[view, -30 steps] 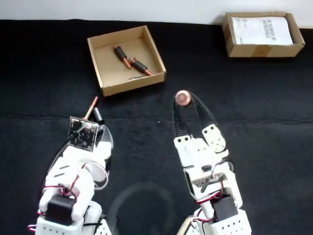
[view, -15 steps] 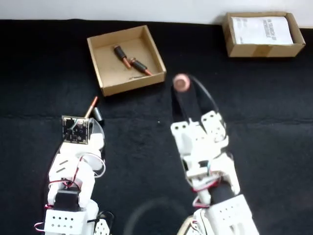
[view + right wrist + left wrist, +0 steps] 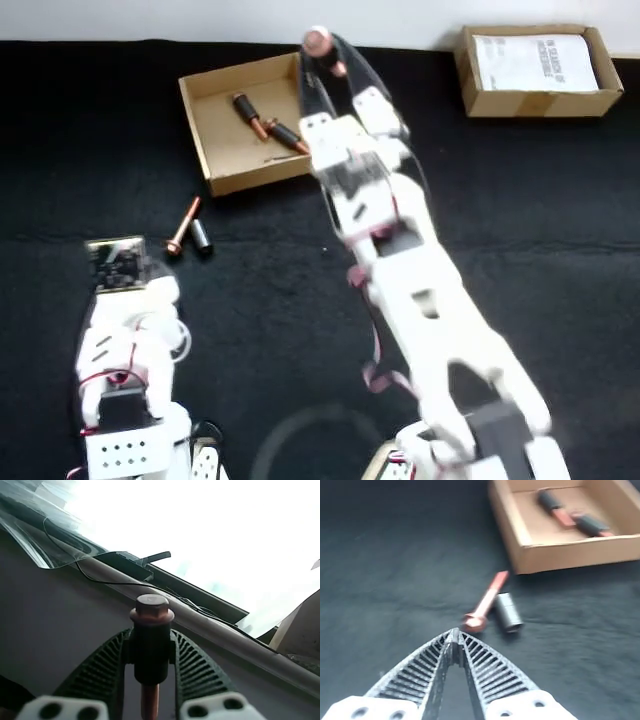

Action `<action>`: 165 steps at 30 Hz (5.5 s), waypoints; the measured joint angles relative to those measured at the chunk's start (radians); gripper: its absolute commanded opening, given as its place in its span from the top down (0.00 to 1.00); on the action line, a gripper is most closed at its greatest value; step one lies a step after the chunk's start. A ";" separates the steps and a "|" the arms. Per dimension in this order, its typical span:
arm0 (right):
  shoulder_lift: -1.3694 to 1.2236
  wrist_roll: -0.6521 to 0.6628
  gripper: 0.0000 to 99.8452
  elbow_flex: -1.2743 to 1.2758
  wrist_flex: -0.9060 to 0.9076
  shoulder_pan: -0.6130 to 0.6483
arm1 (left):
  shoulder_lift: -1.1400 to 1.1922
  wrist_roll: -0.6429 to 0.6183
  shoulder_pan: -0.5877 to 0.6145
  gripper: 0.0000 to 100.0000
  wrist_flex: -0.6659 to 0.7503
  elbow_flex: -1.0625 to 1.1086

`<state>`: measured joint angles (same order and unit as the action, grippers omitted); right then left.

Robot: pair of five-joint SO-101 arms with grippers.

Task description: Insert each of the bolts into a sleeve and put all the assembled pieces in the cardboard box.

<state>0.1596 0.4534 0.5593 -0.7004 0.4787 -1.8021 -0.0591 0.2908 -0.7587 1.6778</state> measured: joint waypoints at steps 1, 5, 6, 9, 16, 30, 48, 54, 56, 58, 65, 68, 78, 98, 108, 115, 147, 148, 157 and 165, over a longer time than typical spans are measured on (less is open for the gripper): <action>-0.069 0.000 0.99 -0.057 0.000 0.003 | 0.000 0.000 0.029 0.99 -0.009 0.000; -0.341 0.000 0.99 -0.301 0.000 0.026 | 0.000 0.000 0.135 0.99 -0.055 0.000; -0.404 0.000 0.99 -0.354 0.000 0.034 | 0.000 0.000 0.150 0.99 -0.072 0.000; -0.597 0.000 0.99 -0.517 0.000 0.066 | 0.000 0.000 0.166 0.99 -0.166 0.000; -0.977 0.084 0.99 -0.802 0.000 0.152 | 0.000 0.000 0.166 0.99 -0.170 0.000; -1.266 0.512 0.89 -0.990 -0.020 0.176 | 0.000 0.000 0.166 0.99 -0.167 0.000; -1.008 0.282 0.79 -0.575 -0.258 0.176 | 0.000 0.000 0.166 0.99 -0.167 0.000; -0.677 0.161 0.79 -0.292 -0.233 0.184 | 0.000 0.000 0.166 0.99 -0.167 0.000; -0.559 0.104 0.79 -0.213 -0.170 0.184 | 0.000 0.000 0.166 0.99 -0.167 0.000; -0.443 0.029 0.79 -0.164 -0.075 0.184 | 0.000 0.000 0.166 0.99 -0.167 0.000; -0.132 -0.281 0.79 -0.138 0.450 0.184 | 0.000 0.000 0.166 0.99 -0.167 0.000; -0.092 -0.420 0.79 -0.181 0.706 0.184 | 0.000 0.000 0.166 0.99 -0.167 0.000; -0.084 -0.667 0.79 -0.402 1.358 0.206 | 0.000 0.000 0.166 0.99 -0.167 0.000; -0.526 -0.482 0.79 -0.809 1.797 0.334 | 0.000 0.000 0.166 0.99 -0.167 0.000; -0.867 -0.454 0.79 -1.146 1.800 0.382 | 0.000 0.000 0.166 0.99 -0.167 0.000; -1.003 -0.454 0.79 -1.312 1.832 0.404 | 0.000 0.000 0.166 0.99 -0.167 0.000; -1.284 -0.396 0.99 -1.740 2.004 0.379 | 0.000 0.000 0.184 0.99 -0.167 0.000; -1.284 -0.396 0.99 -1.772 2.025 0.373 | 0.000 0.000 0.184 0.99 -0.167 0.000; -1.280 -0.396 0.99 -2.174 2.289 0.296 | 0.000 0.000 0.184 0.99 -0.167 0.000; -1.129 -0.396 0.99 -2.197 2.449 0.244 | 0.000 0.000 0.184 0.99 -0.167 0.000</action>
<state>-0.9697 0.0575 -1.6379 1.7484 0.7227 -1.8021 -0.0591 0.4749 -0.9260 1.6778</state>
